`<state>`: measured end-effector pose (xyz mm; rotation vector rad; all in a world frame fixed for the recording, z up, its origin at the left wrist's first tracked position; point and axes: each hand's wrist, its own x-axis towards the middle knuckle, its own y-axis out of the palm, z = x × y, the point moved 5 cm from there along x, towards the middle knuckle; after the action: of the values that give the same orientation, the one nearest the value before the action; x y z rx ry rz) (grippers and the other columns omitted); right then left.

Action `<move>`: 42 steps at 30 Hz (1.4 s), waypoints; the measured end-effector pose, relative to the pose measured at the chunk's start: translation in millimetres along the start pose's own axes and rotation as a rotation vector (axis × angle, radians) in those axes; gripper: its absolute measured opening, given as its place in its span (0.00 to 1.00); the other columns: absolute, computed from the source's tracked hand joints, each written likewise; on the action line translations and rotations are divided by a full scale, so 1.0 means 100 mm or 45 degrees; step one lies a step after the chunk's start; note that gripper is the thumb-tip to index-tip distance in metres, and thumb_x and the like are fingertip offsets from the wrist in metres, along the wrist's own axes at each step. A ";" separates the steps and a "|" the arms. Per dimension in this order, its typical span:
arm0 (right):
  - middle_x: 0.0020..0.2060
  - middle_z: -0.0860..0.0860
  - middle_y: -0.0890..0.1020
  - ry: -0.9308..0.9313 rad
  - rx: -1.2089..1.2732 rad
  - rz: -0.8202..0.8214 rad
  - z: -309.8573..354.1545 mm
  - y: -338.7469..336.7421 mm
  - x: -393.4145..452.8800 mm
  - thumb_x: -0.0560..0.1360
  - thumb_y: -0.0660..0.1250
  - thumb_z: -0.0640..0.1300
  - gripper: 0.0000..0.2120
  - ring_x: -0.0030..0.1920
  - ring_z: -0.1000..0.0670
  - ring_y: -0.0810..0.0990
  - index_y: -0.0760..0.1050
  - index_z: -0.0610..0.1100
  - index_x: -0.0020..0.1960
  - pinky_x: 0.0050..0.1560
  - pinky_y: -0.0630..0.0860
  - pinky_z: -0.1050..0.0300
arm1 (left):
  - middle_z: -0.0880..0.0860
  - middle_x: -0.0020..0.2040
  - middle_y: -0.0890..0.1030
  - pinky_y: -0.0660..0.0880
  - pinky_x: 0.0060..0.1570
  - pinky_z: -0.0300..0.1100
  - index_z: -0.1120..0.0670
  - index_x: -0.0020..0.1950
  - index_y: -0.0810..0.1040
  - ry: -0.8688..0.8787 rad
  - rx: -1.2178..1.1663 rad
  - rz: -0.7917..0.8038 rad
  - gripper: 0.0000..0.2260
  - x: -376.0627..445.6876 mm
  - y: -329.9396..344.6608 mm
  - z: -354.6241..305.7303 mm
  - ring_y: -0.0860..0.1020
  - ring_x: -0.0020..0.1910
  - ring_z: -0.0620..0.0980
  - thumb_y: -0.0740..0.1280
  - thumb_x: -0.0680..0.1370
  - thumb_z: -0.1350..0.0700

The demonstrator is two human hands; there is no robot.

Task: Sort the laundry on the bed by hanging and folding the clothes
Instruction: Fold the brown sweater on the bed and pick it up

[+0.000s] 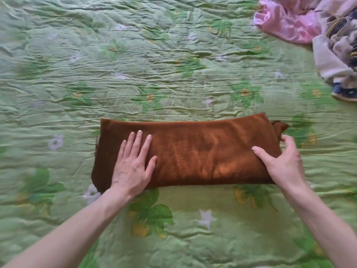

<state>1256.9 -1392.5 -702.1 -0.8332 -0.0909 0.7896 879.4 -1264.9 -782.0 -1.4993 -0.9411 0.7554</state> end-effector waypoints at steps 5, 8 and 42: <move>0.45 0.36 0.84 -0.258 -0.273 -0.201 0.92 -0.04 -0.62 0.77 0.72 0.51 0.28 0.44 0.33 0.83 0.66 0.45 0.72 0.45 0.74 0.44 | 0.51 0.87 0.49 0.38 0.81 0.61 0.42 0.86 0.51 -0.149 0.036 0.171 0.35 0.05 -0.01 0.04 0.41 0.85 0.56 0.48 0.80 0.30; 0.34 0.39 0.81 -0.458 -0.267 -0.272 1.49 0.13 -1.07 0.77 0.72 0.45 0.24 0.36 0.34 0.83 0.69 0.43 0.70 0.38 0.72 0.49 | 0.50 0.85 0.57 0.42 0.83 0.57 0.42 0.83 0.62 -0.217 -0.304 0.174 0.33 0.06 -0.17 0.02 0.46 0.85 0.53 0.54 0.80 0.31; 0.85 0.52 0.42 -0.912 -0.867 0.271 1.35 2.46 -1.08 0.80 0.45 0.72 0.38 0.83 0.45 0.34 0.43 0.57 0.85 0.82 0.43 0.36 | 0.60 0.81 0.63 0.58 0.80 0.55 0.57 0.80 0.66 -0.341 -0.224 -0.389 0.27 -0.08 -0.66 0.72 0.60 0.82 0.58 0.61 0.83 0.46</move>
<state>983.9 -1278.1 -756.1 -1.1695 -0.9627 1.2613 804.0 -1236.1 -727.4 -1.3799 -1.4339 0.6720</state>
